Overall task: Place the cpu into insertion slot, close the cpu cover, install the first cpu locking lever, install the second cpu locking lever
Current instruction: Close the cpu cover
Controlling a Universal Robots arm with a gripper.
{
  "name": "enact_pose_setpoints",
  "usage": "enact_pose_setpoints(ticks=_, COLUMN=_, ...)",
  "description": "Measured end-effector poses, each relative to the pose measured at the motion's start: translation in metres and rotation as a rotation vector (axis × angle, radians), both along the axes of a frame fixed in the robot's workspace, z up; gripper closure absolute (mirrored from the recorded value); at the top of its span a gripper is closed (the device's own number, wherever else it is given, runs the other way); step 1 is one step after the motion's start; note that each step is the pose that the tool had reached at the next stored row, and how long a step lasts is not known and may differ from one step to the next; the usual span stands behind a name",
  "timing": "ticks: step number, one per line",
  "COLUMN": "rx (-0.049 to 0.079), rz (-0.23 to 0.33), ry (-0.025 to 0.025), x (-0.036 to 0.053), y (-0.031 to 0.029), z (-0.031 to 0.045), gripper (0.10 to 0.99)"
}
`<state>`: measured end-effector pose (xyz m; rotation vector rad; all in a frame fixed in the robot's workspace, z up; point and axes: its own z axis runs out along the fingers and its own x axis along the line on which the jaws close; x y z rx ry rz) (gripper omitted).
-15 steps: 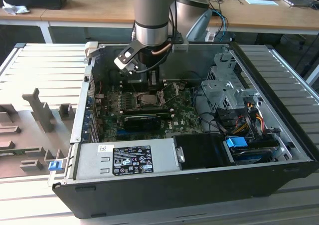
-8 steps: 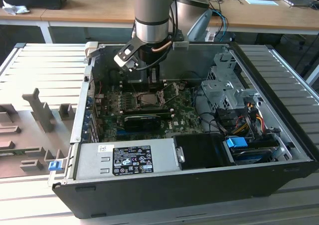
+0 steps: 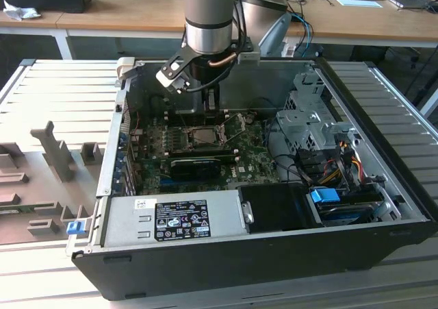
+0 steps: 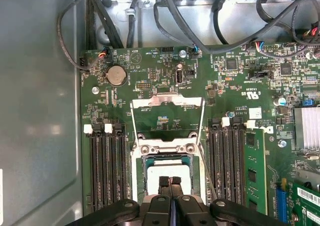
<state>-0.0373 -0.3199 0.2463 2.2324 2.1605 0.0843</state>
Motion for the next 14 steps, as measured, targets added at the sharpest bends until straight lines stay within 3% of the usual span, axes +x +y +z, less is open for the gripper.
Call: enact_pose_setpoints(ticks=14, rx=0.000, rz=0.000, ry=-0.0002, x=0.0001, y=0.0001, z=0.0085, gripper=0.980)
